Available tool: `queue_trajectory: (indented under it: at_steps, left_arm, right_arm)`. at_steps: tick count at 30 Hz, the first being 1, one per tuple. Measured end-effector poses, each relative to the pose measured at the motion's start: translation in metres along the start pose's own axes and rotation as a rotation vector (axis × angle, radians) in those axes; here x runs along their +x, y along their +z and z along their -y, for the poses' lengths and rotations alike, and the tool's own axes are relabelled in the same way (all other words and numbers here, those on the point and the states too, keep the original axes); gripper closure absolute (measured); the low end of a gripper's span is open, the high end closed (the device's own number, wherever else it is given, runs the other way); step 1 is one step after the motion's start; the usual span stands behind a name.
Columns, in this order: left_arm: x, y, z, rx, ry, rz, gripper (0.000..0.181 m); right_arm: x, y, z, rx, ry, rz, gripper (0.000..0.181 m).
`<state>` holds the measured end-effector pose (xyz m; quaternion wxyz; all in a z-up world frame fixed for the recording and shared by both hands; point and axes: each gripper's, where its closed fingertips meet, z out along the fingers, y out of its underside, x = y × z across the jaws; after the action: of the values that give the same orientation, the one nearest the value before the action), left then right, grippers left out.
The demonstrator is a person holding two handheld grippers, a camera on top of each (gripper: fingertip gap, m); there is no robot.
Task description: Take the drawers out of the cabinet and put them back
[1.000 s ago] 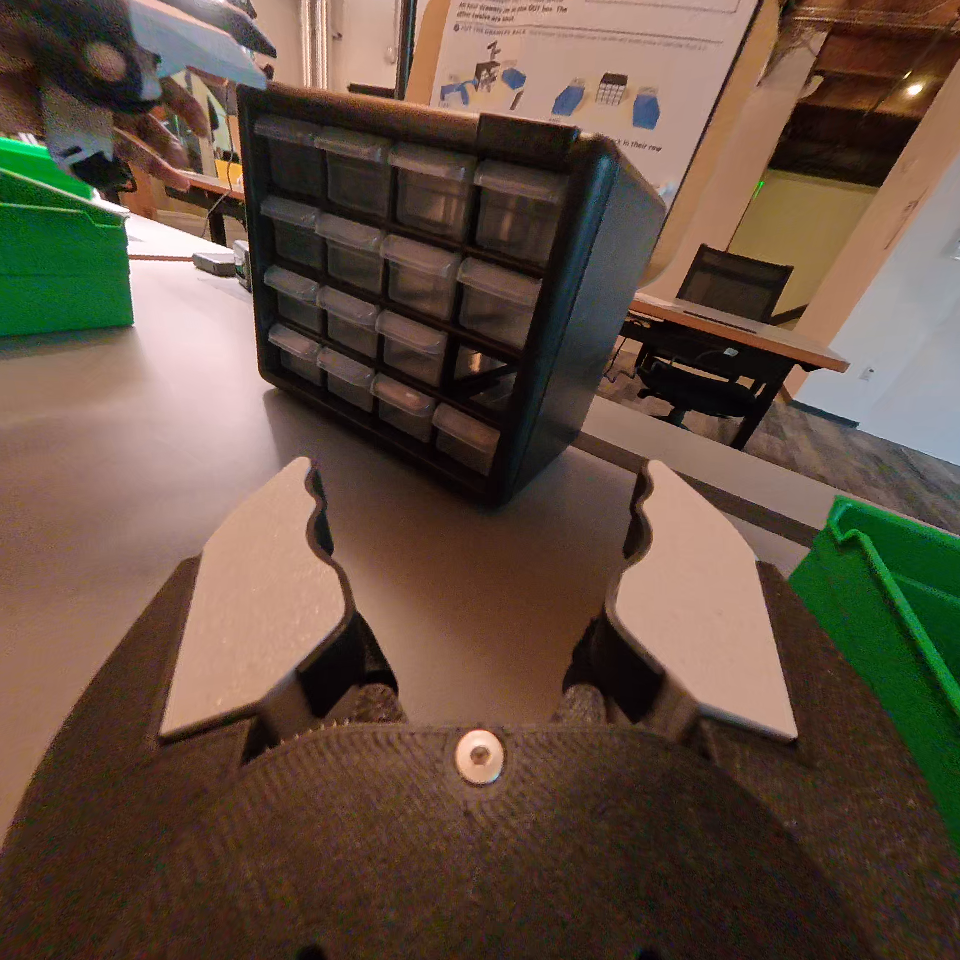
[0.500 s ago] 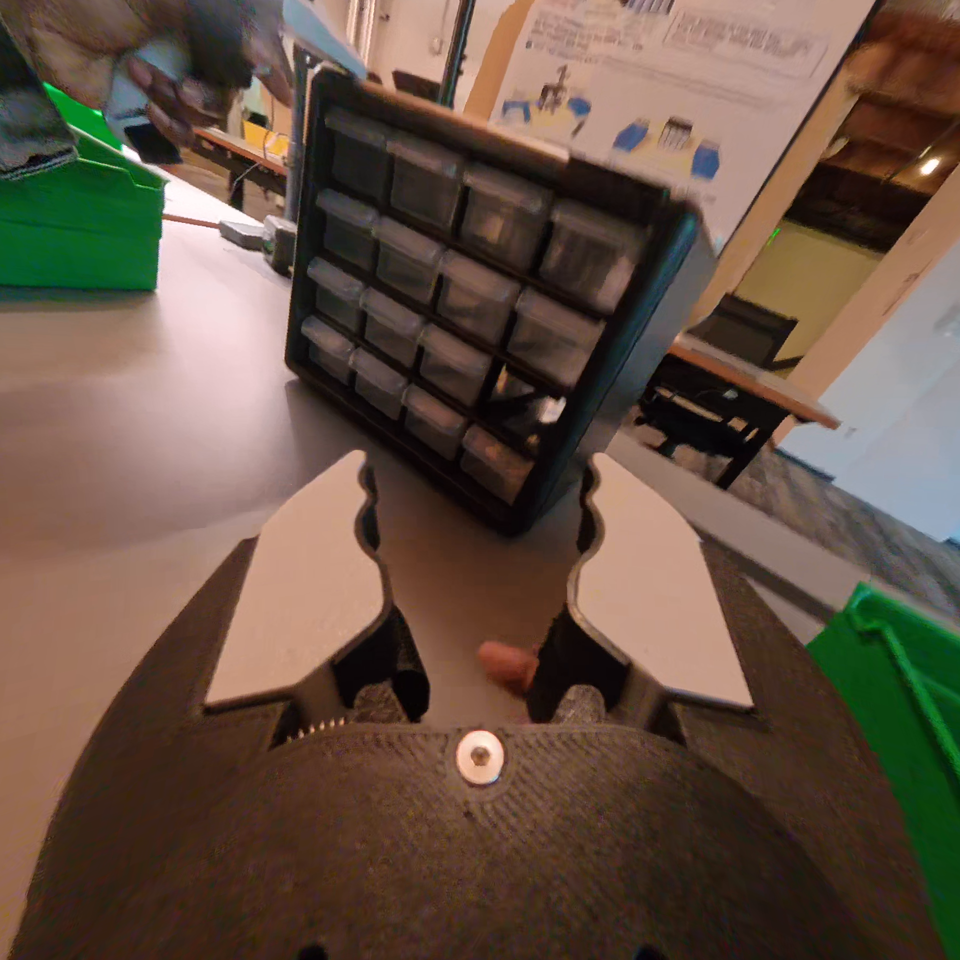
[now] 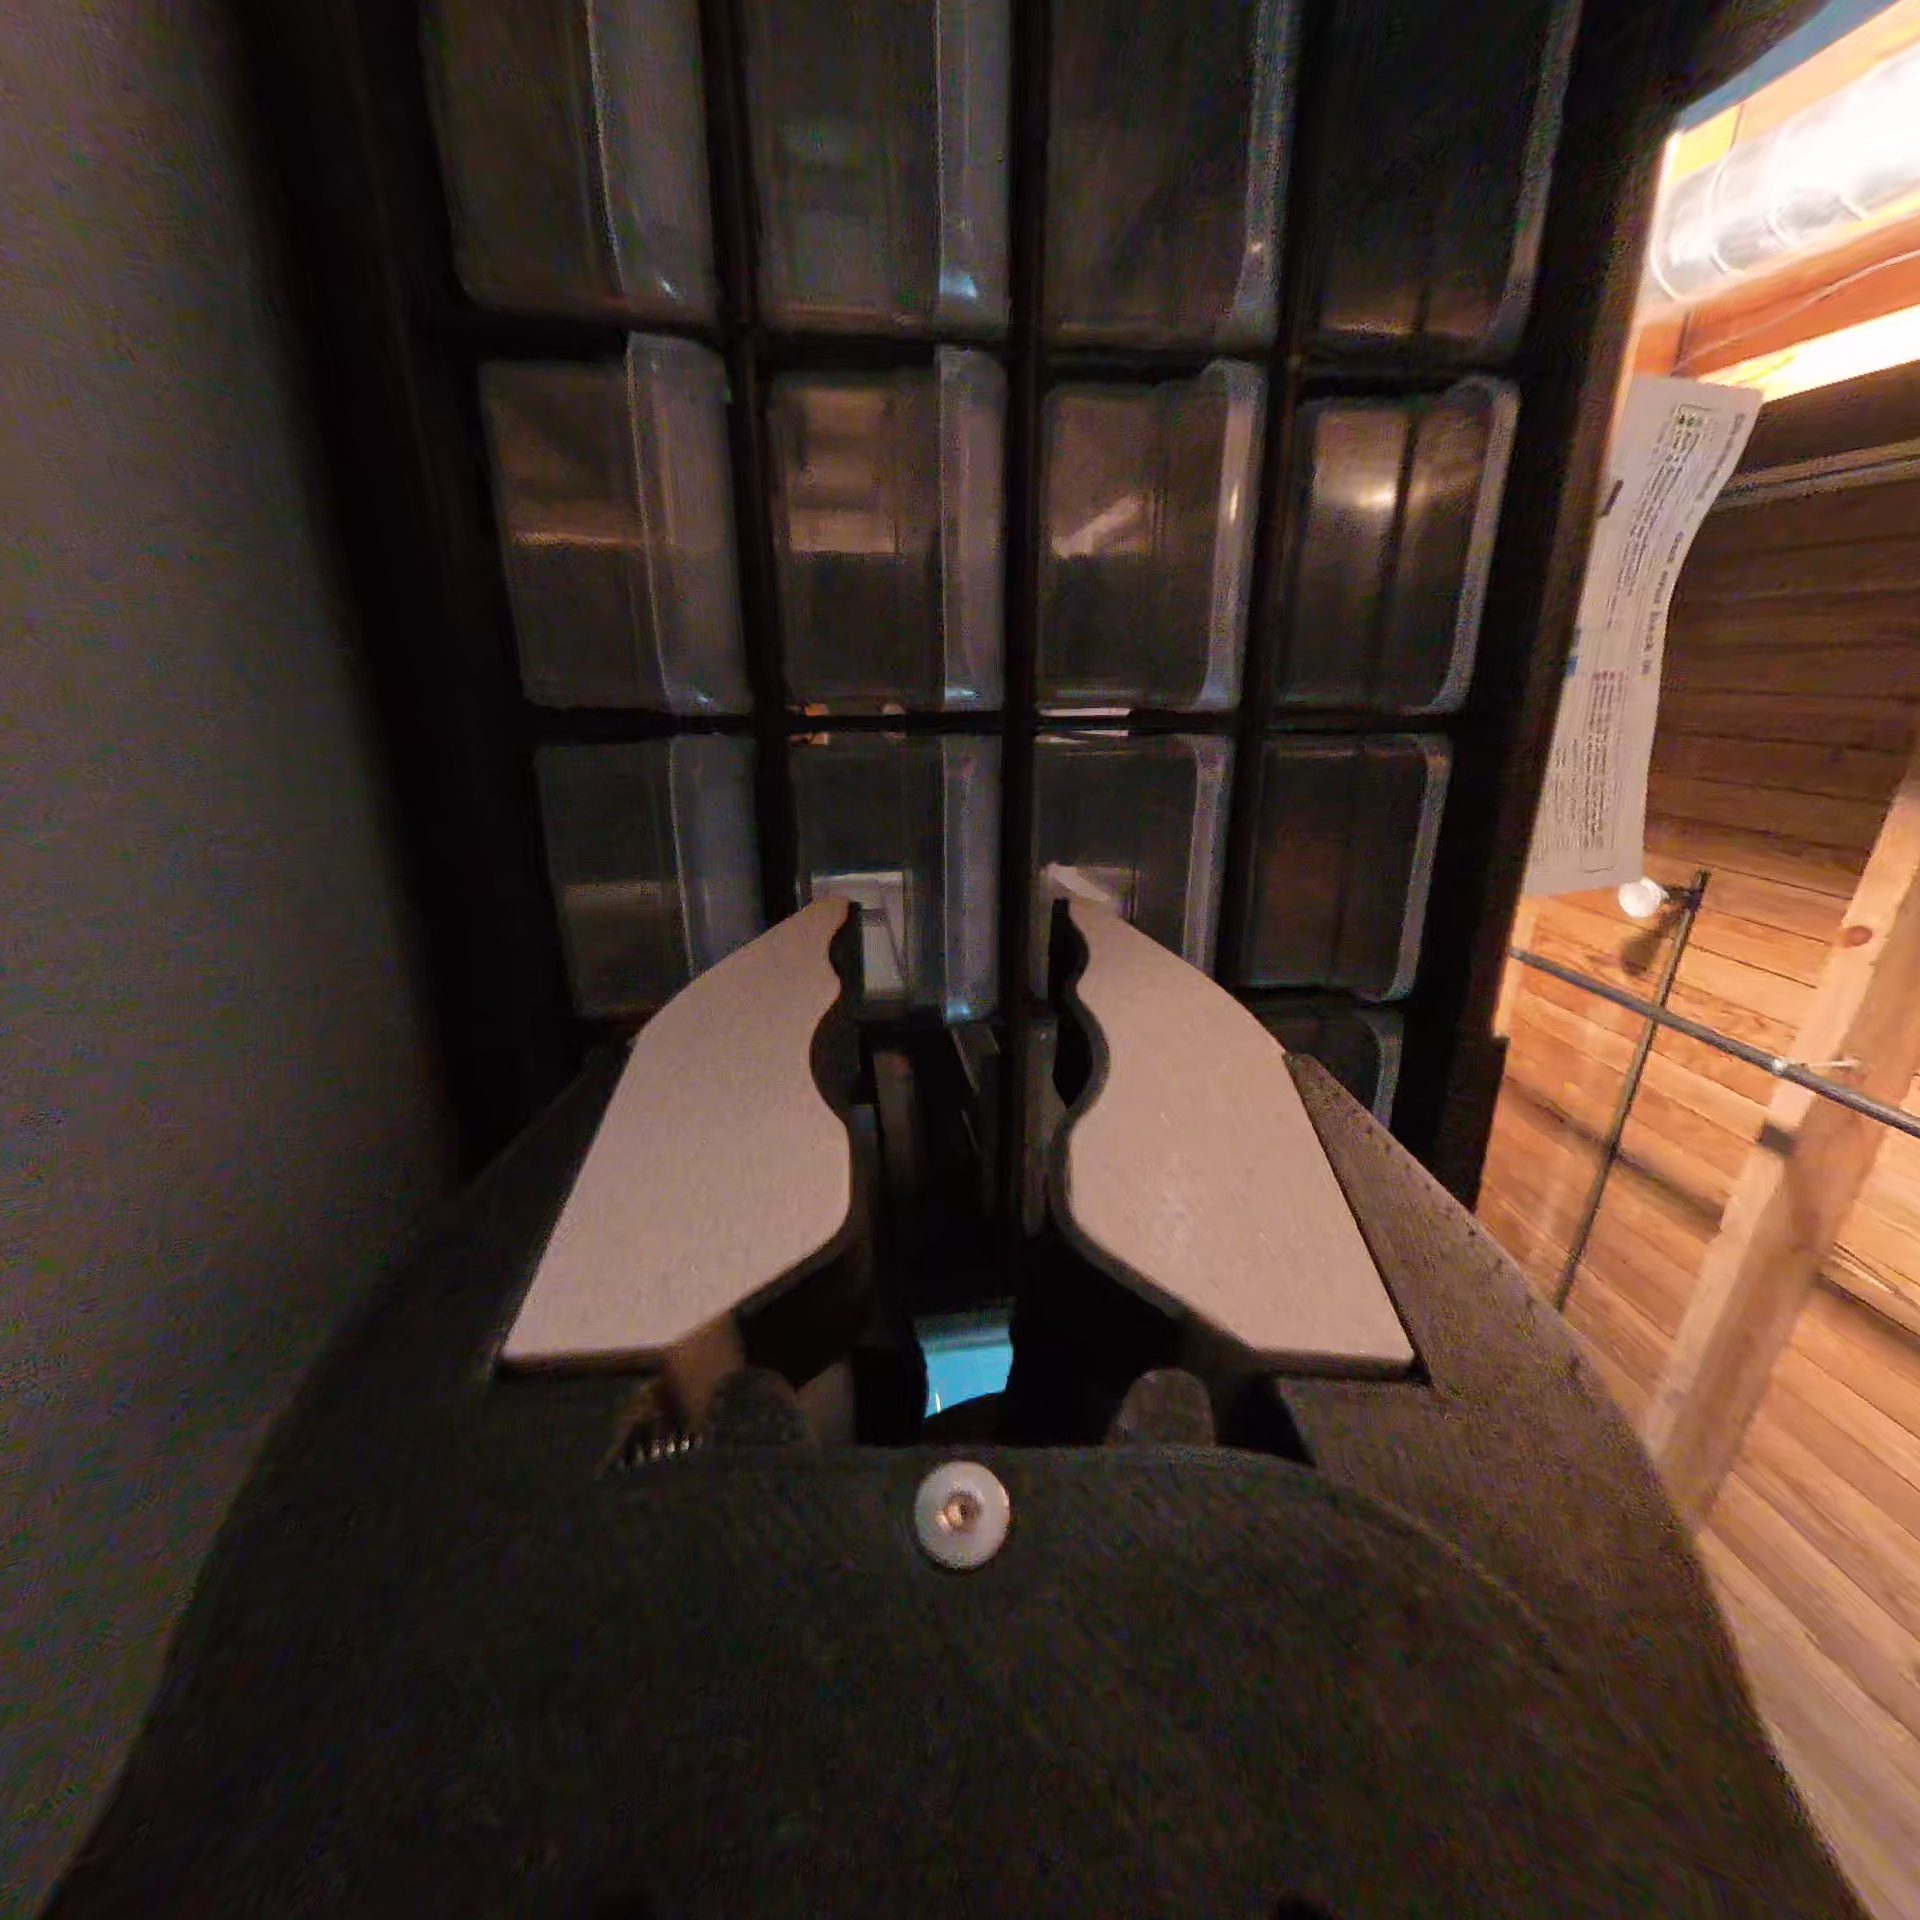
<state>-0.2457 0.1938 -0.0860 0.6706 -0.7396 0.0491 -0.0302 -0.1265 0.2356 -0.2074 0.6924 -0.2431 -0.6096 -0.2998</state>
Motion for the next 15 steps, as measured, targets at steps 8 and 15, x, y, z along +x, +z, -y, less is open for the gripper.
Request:
queue_trajectory:
  at_steps: [8,15]
  left_arm:
    - [0.000,0.000,0.000,-0.003,0.004,-0.002,0.180]
    - [0.000,0.000,0.000,-0.008,0.017,0.011,0.180]
  right_arm:
    - [0.003,0.010,-0.003,-0.026,-0.068,-0.020,0.173]
    - [0.005,-0.019,0.006,0.030,0.036,0.129,0.171]
